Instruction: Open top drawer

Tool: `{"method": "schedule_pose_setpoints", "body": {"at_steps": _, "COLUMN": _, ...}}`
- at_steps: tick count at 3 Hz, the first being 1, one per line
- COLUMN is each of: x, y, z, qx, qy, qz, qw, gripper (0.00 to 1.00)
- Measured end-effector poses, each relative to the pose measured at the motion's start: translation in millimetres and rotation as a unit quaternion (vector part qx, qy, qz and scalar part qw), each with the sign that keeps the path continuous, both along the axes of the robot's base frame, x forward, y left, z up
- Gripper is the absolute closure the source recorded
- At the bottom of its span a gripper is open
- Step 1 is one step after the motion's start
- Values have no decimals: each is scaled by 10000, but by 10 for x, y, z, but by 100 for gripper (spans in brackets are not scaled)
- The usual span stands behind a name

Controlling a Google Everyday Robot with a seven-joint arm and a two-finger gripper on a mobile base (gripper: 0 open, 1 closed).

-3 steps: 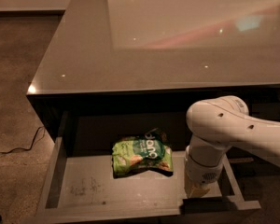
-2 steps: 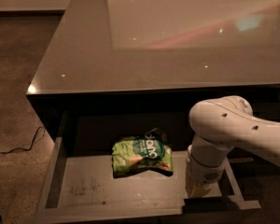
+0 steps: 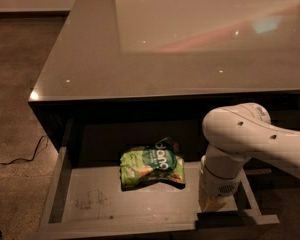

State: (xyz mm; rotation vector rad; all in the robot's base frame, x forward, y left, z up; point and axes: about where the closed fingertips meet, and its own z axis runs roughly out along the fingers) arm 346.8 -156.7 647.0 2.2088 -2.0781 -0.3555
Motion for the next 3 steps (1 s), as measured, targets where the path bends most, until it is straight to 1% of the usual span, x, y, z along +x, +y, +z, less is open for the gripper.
{"method": "schedule_pose_setpoints", "body": {"at_steps": 2, "x": 0, "y": 0, "z": 0, "qx": 0, "qy": 0, "qz": 0, "qw": 10000, "gripper": 12}}
{"method": "schedule_pose_setpoints", "body": {"at_steps": 3, "x": 0, "y": 0, "z": 0, "qx": 0, "qy": 0, "qz": 0, "qw": 10000, "gripper": 0}}
